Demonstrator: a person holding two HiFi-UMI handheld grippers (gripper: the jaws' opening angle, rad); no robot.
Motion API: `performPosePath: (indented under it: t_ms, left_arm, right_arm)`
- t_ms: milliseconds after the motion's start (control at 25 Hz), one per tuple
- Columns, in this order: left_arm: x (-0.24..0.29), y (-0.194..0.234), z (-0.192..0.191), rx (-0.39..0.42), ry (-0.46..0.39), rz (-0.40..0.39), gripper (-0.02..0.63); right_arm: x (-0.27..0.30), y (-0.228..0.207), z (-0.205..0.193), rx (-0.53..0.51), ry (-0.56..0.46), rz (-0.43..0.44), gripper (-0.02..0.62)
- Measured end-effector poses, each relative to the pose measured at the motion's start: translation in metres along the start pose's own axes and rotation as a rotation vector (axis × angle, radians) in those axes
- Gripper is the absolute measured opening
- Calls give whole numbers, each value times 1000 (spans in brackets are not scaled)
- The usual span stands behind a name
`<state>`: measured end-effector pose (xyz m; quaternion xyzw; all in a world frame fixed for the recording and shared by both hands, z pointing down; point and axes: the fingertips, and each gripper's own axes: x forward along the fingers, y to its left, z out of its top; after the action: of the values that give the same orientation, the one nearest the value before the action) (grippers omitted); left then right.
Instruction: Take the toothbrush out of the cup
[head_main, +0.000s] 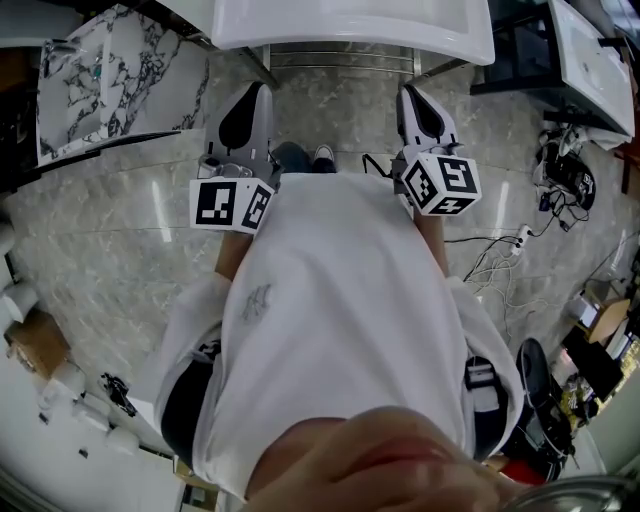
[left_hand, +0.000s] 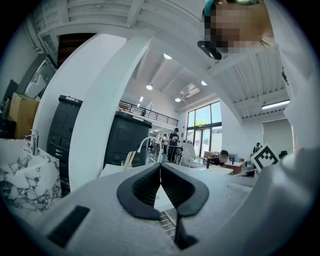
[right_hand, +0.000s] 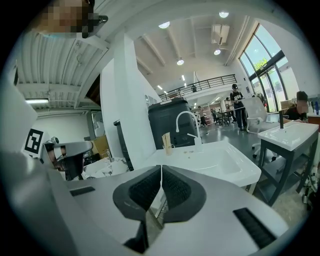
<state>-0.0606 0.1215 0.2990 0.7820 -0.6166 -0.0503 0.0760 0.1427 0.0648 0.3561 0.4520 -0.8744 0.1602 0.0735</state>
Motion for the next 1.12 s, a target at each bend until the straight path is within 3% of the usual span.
performPosePath:
  t_ms: [640, 1120]
  left_arm:
    - [12, -6, 1, -7, 4, -20, 17]
    - [66, 44, 3, -38, 28, -28, 15]
  right_arm:
    - [0, -10, -6, 26, 12, -19, 15]
    - [61, -12, 9, 33, 39, -34, 15]
